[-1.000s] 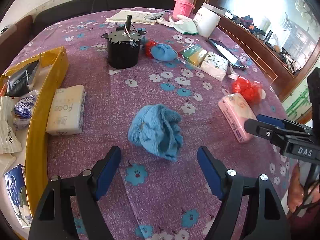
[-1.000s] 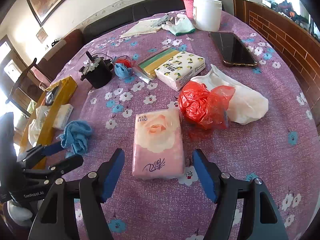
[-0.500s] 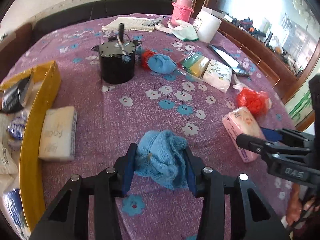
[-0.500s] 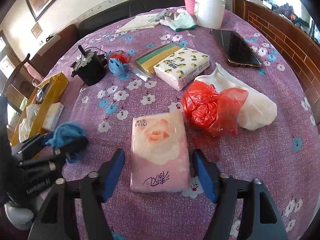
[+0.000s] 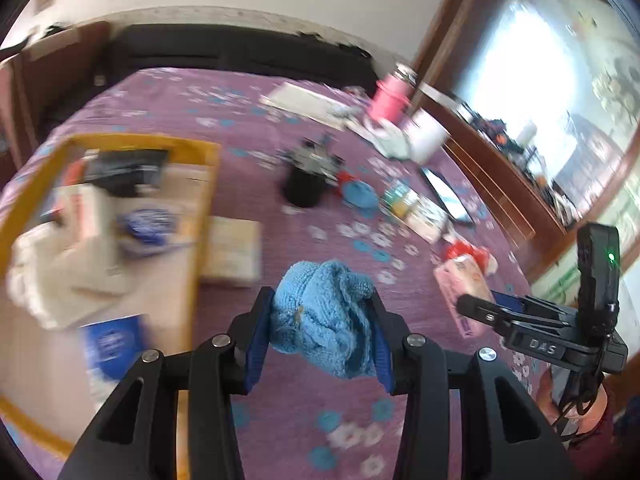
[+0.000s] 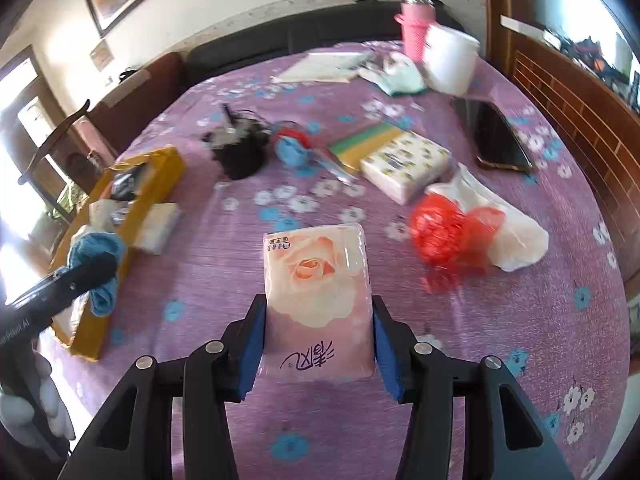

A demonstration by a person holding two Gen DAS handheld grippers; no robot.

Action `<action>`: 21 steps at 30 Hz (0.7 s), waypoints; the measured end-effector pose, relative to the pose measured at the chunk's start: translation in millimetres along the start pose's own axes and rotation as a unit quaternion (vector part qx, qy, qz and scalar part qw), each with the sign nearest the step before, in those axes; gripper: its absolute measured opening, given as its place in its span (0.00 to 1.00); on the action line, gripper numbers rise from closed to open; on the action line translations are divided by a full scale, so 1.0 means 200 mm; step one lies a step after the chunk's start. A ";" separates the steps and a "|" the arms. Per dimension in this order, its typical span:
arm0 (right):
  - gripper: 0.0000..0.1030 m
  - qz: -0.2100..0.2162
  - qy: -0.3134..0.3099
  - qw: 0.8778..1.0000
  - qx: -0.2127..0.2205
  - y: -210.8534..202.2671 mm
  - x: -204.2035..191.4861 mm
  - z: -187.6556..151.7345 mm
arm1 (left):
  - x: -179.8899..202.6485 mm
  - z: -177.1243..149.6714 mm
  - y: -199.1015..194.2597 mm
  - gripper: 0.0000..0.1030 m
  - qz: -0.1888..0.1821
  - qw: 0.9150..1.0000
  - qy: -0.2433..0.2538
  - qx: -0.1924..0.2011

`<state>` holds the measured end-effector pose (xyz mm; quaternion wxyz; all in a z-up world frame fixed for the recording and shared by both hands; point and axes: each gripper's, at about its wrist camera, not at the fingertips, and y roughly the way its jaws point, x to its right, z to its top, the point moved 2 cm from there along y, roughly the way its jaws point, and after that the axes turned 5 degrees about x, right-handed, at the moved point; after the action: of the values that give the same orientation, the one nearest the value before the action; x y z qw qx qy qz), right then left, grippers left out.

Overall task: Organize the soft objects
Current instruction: 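Place the blue cloth into the yellow box with the left gripper while the right places the pink pack there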

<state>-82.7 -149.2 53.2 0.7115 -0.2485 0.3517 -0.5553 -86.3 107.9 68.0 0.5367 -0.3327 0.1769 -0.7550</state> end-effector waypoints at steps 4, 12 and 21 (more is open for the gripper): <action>0.52 0.027 -0.022 0.999 0.003 -0.03 -0.16 0.00 | -0.25 -0.02 -0.17 0.42 0.042 0.998 -0.051 0.021; 0.52 0.085 -0.067 0.994 -0.014 0.03 -0.56 0.01 | -0.67 -0.06 -0.35 0.42 0.138 0.981 -0.122 0.051; 0.52 0.132 -0.135 0.981 -0.043 0.17 -1.07 -0.02 | -0.95 -0.09 -0.27 0.49 0.182 0.972 -0.146 0.032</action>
<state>-93.2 67.0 73.2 0.8079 -0.3031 0.3058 -0.4025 -97.2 302.1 29.6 0.6954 -0.3840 0.1303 -0.5933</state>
